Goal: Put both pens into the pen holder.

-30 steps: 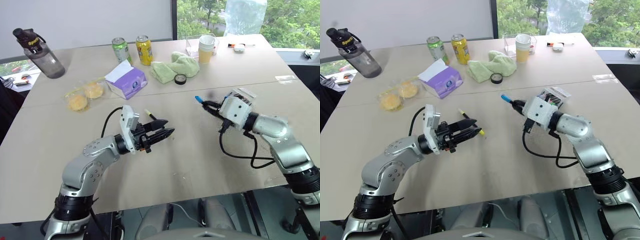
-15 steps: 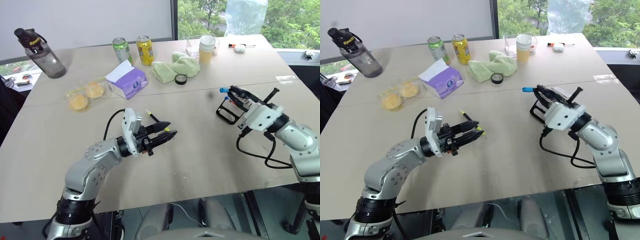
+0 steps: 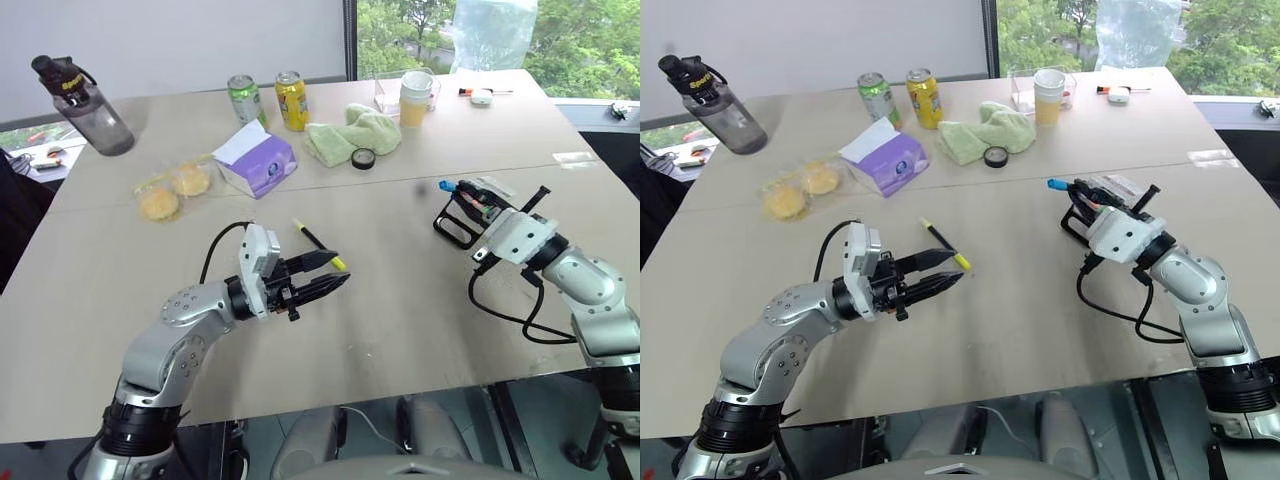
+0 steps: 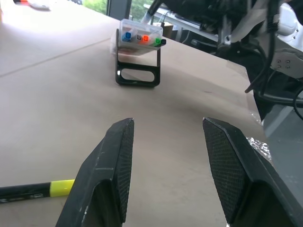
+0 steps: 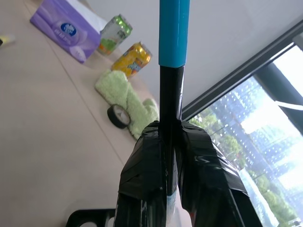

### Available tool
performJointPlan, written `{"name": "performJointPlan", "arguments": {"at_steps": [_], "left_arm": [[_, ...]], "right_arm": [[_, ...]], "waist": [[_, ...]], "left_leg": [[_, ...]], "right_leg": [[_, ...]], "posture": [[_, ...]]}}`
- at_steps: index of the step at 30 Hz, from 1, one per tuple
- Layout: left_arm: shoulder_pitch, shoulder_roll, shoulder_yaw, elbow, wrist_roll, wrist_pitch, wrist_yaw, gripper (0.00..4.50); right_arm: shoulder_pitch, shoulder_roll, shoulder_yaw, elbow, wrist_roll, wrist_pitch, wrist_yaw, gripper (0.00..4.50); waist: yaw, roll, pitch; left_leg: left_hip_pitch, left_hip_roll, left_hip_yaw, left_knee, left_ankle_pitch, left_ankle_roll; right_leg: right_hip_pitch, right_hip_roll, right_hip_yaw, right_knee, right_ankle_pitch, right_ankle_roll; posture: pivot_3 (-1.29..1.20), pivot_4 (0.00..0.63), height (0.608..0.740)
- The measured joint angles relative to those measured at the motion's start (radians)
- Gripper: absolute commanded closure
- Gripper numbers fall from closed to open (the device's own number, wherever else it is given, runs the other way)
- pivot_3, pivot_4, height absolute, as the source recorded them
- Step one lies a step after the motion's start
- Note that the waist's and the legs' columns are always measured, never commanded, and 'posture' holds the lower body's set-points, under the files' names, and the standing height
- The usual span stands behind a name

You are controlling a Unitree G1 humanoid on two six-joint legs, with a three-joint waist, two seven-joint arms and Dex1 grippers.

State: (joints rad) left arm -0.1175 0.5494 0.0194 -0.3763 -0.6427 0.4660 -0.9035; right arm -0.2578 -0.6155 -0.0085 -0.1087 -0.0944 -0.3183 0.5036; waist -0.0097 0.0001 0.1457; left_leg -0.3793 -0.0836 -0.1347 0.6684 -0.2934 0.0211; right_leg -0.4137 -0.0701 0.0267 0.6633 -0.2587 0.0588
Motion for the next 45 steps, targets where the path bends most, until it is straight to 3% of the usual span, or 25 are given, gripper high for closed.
{"name": "performJointPlan", "arguments": {"at_steps": [4,8,11,14,25,29,34,39,42,45], "left_arm": [[-0.012,0.001,-0.022,-0.005,0.028,-0.03,-0.012,2.14],[-0.016,0.004,-0.039,-0.005,0.054,-0.04,-0.018,2.02],[-0.016,0.003,-0.05,-0.006,0.06,-0.04,-0.019,2.02],[-0.016,0.002,-0.052,-0.006,0.062,-0.04,-0.017,2.02],[-0.022,-0.024,-0.052,-0.005,0.096,-0.015,0.082,2.02],[-0.042,-0.117,-0.061,-0.004,0.21,0.011,0.298,2.02],[-0.054,-0.236,-0.071,-0.039,0.241,0.123,0.489,2.02],[-0.141,-0.349,-0.063,-0.042,0.336,0.271,0.738,2.02],[-0.17,-0.365,-0.059,-0.042,0.392,0.351,0.836,2.02],[-0.171,-0.37,-0.057,-0.046,0.428,0.417,0.888,1.14]], "right_arm": [[-0.006,0.002,0.0,0.04,-0.002,-0.011,-0.001,4.5],[-0.015,0.003,0.0,0.055,-0.006,-0.011,-0.001,2.9],[-0.037,0.004,-0.001,0.079,-0.007,-0.014,-0.009,1.3],[-0.042,0.007,-0.001,0.092,-0.007,-0.014,-0.013,0.05],[-0.058,0.038,-0.009,0.061,0.06,0.047,-0.007,0.05],[-0.057,0.091,-0.025,-0.095,0.301,0.309,0.035,0.05],[-0.06,0.094,-0.064,-0.219,0.56,0.578,0.063,0.05],[0.064,-0.022,-0.088,-0.315,0.722,0.74,0.198,0.05],[0.148,-0.075,-0.093,-0.324,0.776,0.791,0.276,0.05],[0.193,-0.105,-0.118,-0.324,0.811,0.817,0.33,0.0]], "waist": [[-0.002,0.0,0.0],[-0.005,0.0,0.0],[-0.004,0.0,0.0],[-0.003,0.0,0.0],[-0.003,0.0,0.0],[-0.002,0.0,0.0],[0.0,0.0,0.0],[0.015,-0.001,0.0],[0.017,-0.002,0.001],[0.016,-0.002,0.001]], "left_leg": [[0.0,0.0,0.0,0.0,0.0,0.0],[0.0,0.0,0.001,0.0,0.0,0.0],[0.0,0.0,0.0,0.0,0.0,0.0],[0.0,0.0,0.0,0.0,0.0,0.0],[0.0,0.0,0.0,0.0,0.0,0.0],[0.0,0.0,0.0,0.0,0.0,0.0],[-0.001,0.0,-0.001,0.0,0.0,0.0],[-0.001,-0.001,-0.001,0.001,0.0,0.0],[0.0,0.0,0.0,0.0,0.0,0.0],[0.0,0.0,0.001,0.001,0.0,0.0]], "right_leg": [[0.0,0.0,0.0,0.0,0.0,0.0],[0.0,0.0,0.0,0.0,0.0,0.0],[0.0,0.0,0.0,0.0,0.0,0.0],[0.0,0.0,0.0,0.0,0.0,0.0],[0.0,0.0,0.001,0.0,0.0,0.0],[0.0,0.0,0.002,0.0,0.0,0.0],[0.0,0.0,0.001,0.0,0.0,0.0],[0.001,0.0,0.0,0.0,0.0,0.0],[0.001,0.0,0.0,0.0,0.0,0.0],[0.001,0.0,0.0,0.001,0.0,0.0]], "posture": [[0.0,0.15,0.74],[0.0,0.15,0.74],[0.0,0.15,0.74],[0.0,0.15,0.74],[0.0,0.15,0.74],[0.0,0.15,0.74],[0.0,0.15,0.74],[0.0,0.15,0.74],[0.0,0.15,0.74],[0.0,0.15,0.74]]}}
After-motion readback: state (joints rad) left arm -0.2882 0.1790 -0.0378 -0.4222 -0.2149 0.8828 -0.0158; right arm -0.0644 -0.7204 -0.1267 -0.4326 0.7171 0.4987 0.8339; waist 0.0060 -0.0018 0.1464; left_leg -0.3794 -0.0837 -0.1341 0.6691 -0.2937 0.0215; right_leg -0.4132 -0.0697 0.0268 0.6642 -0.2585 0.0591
